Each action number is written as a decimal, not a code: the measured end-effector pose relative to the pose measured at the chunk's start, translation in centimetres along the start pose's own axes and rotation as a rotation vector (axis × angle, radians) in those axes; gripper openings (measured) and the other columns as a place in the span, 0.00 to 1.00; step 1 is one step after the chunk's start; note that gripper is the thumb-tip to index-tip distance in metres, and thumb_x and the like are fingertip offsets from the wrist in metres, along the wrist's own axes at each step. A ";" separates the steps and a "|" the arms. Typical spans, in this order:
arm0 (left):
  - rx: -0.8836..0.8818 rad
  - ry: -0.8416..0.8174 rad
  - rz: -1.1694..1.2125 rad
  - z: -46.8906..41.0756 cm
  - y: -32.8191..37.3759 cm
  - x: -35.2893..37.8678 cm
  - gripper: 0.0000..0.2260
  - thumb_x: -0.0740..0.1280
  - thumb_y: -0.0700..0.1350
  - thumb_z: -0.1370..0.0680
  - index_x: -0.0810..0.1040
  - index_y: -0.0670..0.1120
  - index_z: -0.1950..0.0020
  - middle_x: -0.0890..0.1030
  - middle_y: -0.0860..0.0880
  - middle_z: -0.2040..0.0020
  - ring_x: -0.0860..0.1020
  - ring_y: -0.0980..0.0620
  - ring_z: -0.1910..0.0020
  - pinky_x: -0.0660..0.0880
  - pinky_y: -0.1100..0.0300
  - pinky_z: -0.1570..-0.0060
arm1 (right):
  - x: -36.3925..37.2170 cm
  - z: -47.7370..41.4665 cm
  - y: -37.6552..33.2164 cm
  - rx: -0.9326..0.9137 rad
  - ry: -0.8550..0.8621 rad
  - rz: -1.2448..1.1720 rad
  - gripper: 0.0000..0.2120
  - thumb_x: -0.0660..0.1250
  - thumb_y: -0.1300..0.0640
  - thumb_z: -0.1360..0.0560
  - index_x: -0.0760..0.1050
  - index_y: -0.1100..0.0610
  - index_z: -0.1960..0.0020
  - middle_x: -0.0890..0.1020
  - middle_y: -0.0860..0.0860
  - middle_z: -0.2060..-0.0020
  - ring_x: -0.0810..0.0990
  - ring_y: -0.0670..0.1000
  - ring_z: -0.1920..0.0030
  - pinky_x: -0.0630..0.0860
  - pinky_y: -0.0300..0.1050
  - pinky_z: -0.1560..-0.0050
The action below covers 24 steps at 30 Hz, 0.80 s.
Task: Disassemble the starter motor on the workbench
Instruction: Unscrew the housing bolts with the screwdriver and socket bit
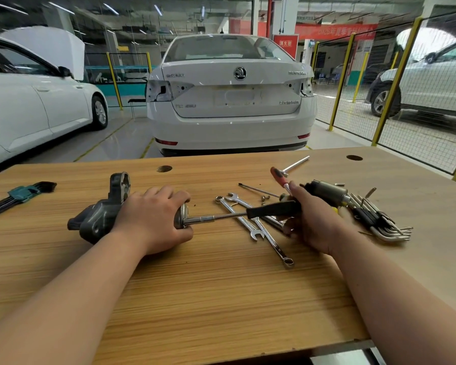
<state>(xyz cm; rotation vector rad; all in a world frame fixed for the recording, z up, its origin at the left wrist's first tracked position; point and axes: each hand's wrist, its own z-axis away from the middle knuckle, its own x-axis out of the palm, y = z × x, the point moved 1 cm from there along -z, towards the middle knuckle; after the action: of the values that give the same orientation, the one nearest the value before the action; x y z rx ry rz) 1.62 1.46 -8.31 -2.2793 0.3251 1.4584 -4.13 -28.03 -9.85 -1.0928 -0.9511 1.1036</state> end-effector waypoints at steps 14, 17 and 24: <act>0.002 -0.017 -0.005 0.0 0.1 -0.1 0.31 0.56 0.71 0.32 0.62 0.61 0.32 0.73 0.55 0.38 0.72 0.52 0.40 0.69 0.55 0.49 | -0.8 -0.1 0.2 -0.009 -0.184 -0.123 0.18 0.69 0.67 0.29 0.75 0.56 0.41 0.78 0.61 0.51 0.78 0.49 0.69 0.77 0.42 0.68; -0.002 -0.024 0.005 -0.1 0.1 -0.1 0.31 0.55 0.71 0.33 0.62 0.61 0.32 0.72 0.55 0.37 0.71 0.52 0.40 0.69 0.55 0.48 | -0.6 -0.1 0.2 0.000 -0.180 -0.201 0.17 0.63 0.72 0.27 0.74 0.54 0.45 0.76 0.56 0.60 0.73 0.48 0.72 0.73 0.41 0.73; -0.007 -0.026 0.003 -0.1 -0.2 0.1 0.37 0.46 0.78 0.37 0.62 0.62 0.33 0.72 0.56 0.37 0.71 0.52 0.39 0.69 0.54 0.48 | 0.2 -0.1 0.5 0.080 -0.102 -0.375 0.05 0.64 0.56 0.22 0.73 0.56 0.55 0.81 0.53 0.65 0.66 0.45 0.80 0.67 0.38 0.80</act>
<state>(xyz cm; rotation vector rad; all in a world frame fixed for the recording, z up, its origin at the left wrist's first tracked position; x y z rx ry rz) 1.88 1.59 -8.32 -2.2644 0.3169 1.4909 -4.09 -27.78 -10.36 -0.7591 -1.1297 0.8852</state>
